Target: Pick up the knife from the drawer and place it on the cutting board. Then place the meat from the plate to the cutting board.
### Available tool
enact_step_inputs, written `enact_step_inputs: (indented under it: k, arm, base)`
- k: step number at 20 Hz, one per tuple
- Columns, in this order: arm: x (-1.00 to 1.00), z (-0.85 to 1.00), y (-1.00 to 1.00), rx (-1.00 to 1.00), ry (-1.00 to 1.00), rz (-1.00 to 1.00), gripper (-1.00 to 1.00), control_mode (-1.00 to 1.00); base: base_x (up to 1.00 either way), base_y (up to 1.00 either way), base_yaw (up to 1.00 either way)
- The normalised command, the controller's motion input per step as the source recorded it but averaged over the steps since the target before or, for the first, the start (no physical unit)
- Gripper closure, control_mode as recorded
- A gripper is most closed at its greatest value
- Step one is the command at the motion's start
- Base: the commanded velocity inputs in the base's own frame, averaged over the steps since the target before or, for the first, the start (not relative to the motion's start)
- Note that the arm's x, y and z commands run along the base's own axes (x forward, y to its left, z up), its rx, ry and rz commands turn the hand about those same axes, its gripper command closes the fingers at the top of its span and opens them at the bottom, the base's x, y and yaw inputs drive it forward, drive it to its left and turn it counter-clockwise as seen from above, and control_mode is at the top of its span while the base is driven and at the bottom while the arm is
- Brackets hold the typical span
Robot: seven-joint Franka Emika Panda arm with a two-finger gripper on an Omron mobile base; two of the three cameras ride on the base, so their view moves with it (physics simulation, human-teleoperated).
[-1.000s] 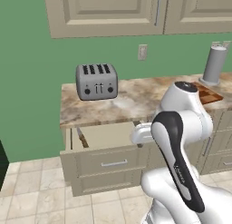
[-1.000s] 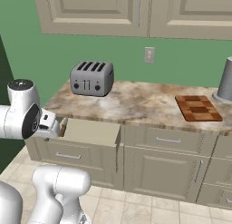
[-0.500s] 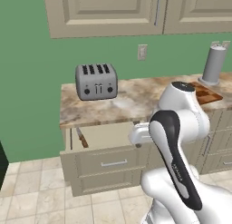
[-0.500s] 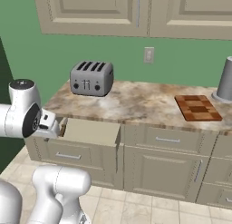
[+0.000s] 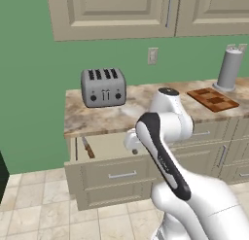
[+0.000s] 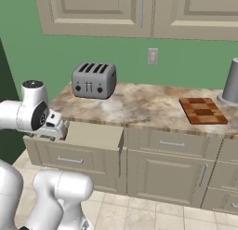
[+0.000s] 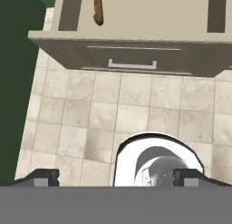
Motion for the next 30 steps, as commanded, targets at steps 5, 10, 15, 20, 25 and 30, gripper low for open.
enact_step_inputs:
  k: [5, 10, 15, 20, 25, 30]
  arm:
    - [0.65, -0.52, 0.0, -0.01, 0.0, 0.02, -1.0, -1.0]
    - [0.5, -0.36, 0.0, 0.0, 0.0, 0.02, -1.0, -1.0]
    - [0.37, -0.47, 0.0, 0.0, 0.0, 0.0, -1.0, -1.0]
    - [0.29, -0.24, 0.01, 0.0, 0.0, 0.0, -1.0, -1.0]
    - [0.32, -0.2, 0.01, 0.0, 0.0, 0.0, -1.0, -1.0]
    - [0.38, -0.26, 0.01, 0.0, -0.02, 0.0, -1.0, -1.0]
  base:
    - [0.0, 0.0, 0.0]
    - [0.0, 0.0, 0.0]
    - [0.0, 0.0, 0.0]
    - [0.0, 0.0, 0.0]
    - [0.0, 0.0, 0.0]
    - [0.0, 0.0, 0.0]
